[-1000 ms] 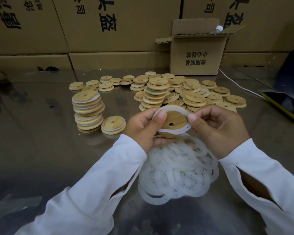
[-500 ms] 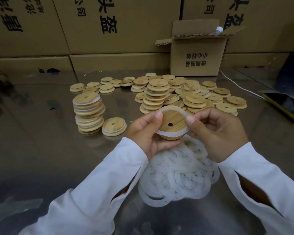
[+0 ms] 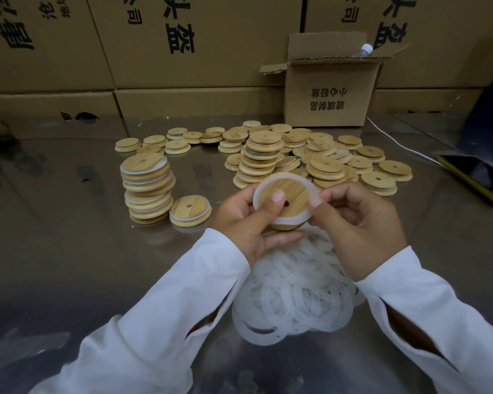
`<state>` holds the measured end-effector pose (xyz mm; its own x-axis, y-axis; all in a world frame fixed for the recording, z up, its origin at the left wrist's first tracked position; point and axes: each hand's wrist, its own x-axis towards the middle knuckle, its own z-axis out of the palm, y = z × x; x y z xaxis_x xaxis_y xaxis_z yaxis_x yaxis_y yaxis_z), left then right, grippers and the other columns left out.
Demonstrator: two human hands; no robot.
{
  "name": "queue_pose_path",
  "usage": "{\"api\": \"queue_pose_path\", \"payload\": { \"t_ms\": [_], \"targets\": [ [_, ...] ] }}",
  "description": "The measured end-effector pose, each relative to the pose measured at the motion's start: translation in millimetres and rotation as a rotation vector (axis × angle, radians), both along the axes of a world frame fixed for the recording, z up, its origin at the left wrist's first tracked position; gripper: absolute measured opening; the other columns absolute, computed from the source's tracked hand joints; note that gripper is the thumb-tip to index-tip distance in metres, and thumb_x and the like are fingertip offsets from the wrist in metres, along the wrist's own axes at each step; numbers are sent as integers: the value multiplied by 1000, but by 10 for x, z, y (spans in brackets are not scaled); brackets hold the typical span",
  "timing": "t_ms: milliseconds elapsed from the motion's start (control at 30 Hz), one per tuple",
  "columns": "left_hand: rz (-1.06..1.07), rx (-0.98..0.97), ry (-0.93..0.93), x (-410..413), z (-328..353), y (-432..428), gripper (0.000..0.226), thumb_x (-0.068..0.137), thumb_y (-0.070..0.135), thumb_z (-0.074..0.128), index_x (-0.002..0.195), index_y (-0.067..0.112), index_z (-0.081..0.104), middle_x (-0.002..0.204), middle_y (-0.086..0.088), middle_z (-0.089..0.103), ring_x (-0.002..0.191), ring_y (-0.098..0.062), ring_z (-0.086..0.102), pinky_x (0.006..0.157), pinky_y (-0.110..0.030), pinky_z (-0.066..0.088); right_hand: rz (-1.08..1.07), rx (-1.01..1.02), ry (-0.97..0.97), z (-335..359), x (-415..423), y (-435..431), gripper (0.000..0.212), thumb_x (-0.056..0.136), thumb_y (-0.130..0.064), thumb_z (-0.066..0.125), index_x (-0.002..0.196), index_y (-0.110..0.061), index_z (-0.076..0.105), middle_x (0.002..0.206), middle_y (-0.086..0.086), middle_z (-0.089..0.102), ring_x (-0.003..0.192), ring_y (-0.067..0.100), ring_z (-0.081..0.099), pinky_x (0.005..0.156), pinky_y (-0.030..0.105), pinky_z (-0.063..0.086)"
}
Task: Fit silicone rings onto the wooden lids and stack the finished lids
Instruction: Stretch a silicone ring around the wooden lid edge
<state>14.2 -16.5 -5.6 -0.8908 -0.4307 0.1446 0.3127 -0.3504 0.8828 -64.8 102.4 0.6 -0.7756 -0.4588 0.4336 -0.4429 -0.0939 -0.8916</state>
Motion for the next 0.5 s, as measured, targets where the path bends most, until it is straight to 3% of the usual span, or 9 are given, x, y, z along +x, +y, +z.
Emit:
{"api": "queue_pose_path", "payload": {
  "t_ms": [167,367,500],
  "targets": [
    [25,-106,-8,-7,-66,-31,36,66,15,70,100,9,62,82,-5,71,78,-21,70,64,-35,58,26,44,36,3,5,4,13,80,-13,63,70,-22,61,68,-4,65,69,15,63,65,19,50],
    [109,-179,9,-32,-89,-58,27,66,18,75,91,11,67,77,-2,72,74,-16,67,75,-29,56,29,54,37,11,3,13,9,78,-16,65,71,-20,63,66,-6,65,66,9,61,61,13,48],
    [131,-187,-12,-24,-78,-59,28,65,22,66,91,11,67,75,-2,70,73,-17,66,76,-32,55,33,78,40,3,-13,9,9,76,-25,64,68,-21,64,60,-11,63,59,3,57,57,9,43]
  ]
}}
